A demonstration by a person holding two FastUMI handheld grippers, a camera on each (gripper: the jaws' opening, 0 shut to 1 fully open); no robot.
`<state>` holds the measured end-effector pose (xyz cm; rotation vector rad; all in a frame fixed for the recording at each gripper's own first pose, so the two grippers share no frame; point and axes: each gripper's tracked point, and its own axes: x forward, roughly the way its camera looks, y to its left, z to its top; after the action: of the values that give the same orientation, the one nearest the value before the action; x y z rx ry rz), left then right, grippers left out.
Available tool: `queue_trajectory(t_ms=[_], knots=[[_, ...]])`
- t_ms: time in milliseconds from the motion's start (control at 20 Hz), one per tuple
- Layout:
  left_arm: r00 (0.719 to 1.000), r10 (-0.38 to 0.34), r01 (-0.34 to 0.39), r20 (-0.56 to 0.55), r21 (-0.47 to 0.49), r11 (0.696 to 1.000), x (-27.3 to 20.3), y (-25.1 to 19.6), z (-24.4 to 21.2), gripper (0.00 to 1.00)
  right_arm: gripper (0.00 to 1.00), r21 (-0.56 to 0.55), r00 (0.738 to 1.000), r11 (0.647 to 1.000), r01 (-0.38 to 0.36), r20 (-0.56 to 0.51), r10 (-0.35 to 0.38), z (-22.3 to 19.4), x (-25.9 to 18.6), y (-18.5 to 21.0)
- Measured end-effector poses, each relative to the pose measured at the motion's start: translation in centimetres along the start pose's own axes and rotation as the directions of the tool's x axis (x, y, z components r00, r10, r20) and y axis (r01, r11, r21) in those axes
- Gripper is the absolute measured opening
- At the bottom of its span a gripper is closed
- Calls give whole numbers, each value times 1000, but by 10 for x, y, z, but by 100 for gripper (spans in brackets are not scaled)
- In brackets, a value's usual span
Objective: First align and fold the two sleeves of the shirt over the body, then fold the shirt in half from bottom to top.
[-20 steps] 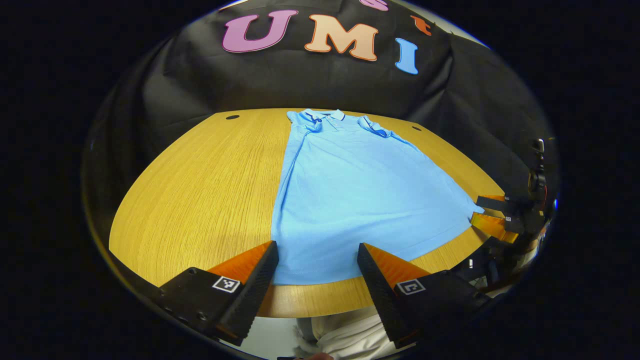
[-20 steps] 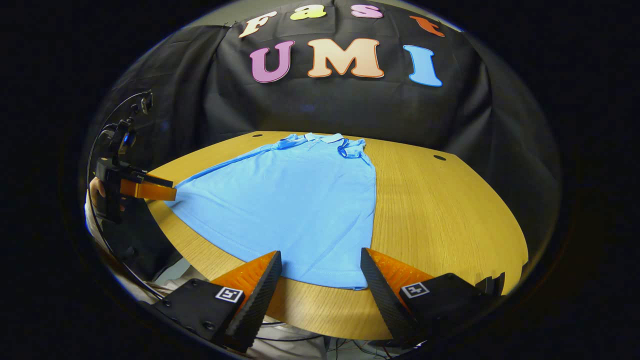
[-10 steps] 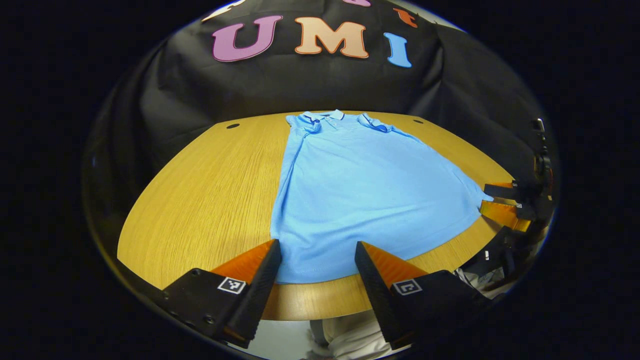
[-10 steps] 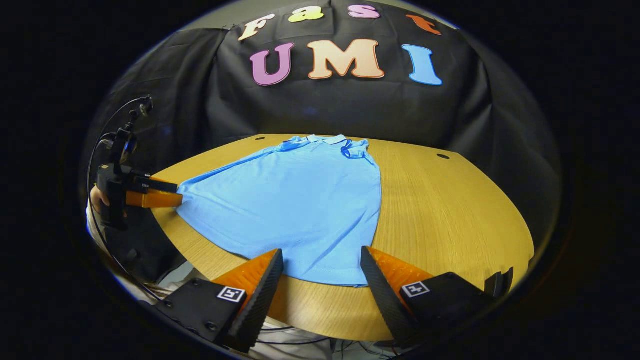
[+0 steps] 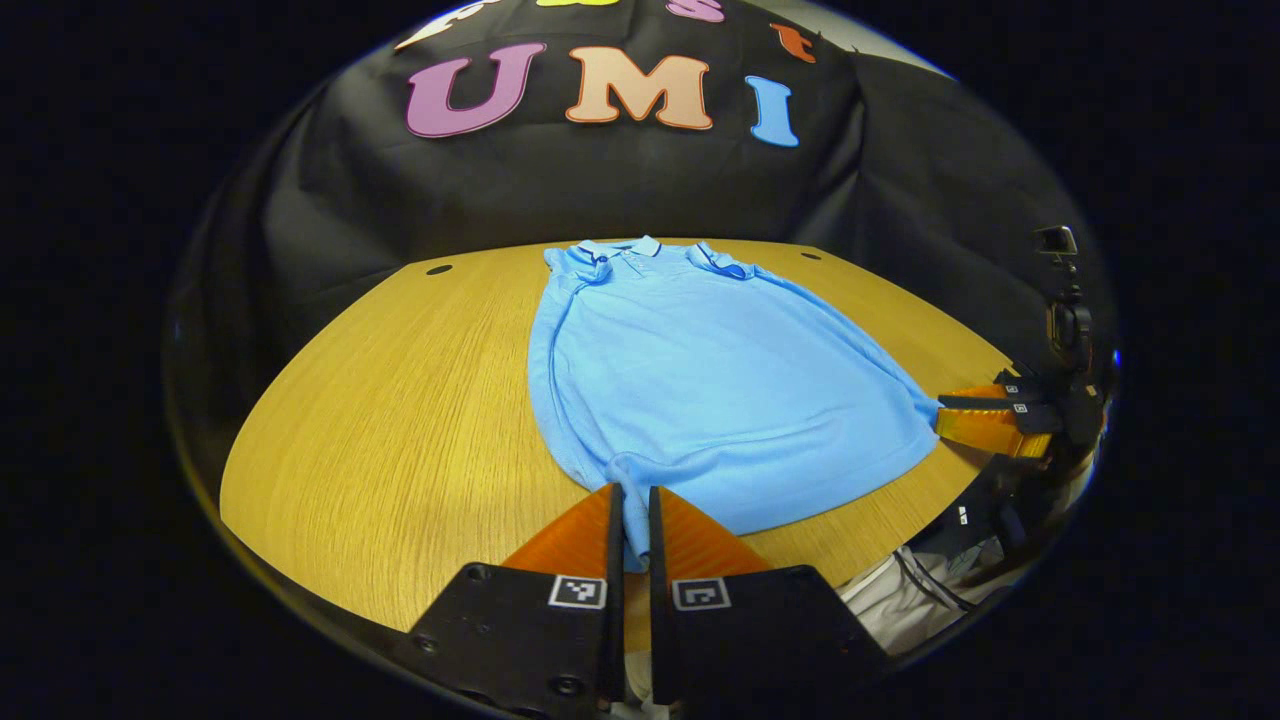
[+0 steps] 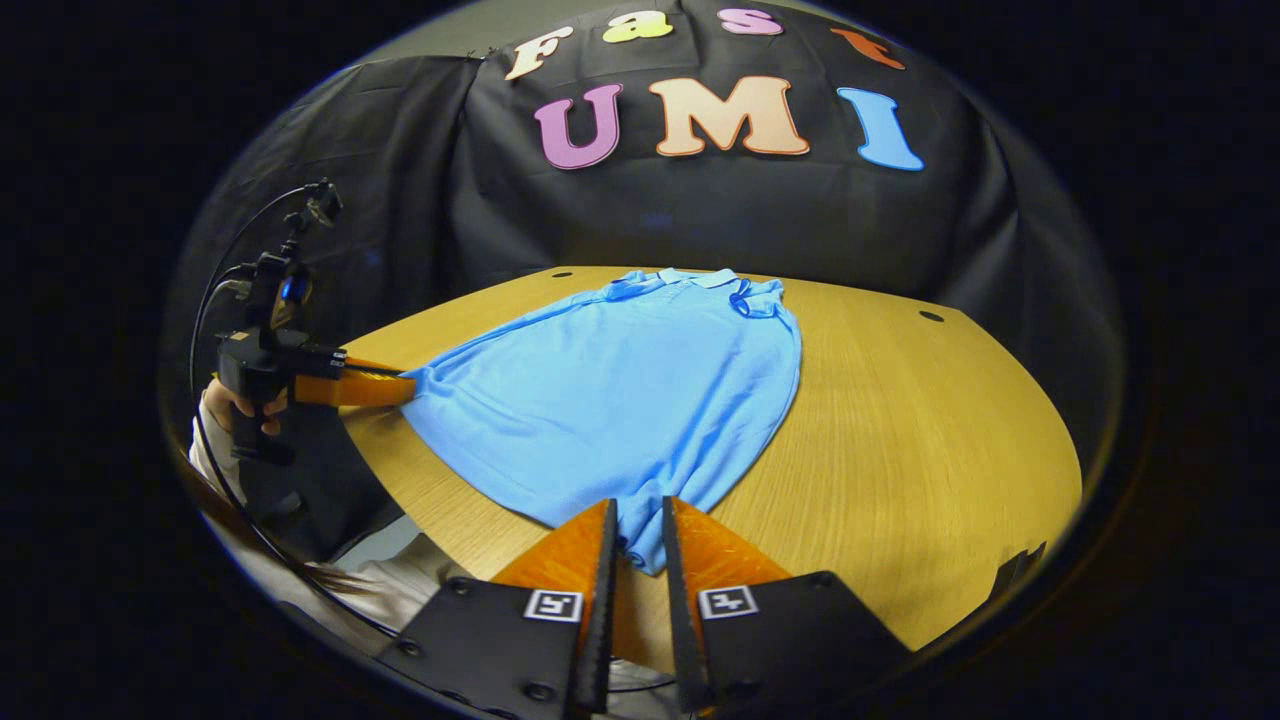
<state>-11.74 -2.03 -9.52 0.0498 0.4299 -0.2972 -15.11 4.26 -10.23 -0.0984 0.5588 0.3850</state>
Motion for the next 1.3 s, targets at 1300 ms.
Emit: queue_trajectory(t_ms=[1300], knots=[[993, -20, 24, 113, -31, 999, 30, 21, 123, 0, 2, 22, 986, 993, 117, 114, -119, 124, 38, -57]])
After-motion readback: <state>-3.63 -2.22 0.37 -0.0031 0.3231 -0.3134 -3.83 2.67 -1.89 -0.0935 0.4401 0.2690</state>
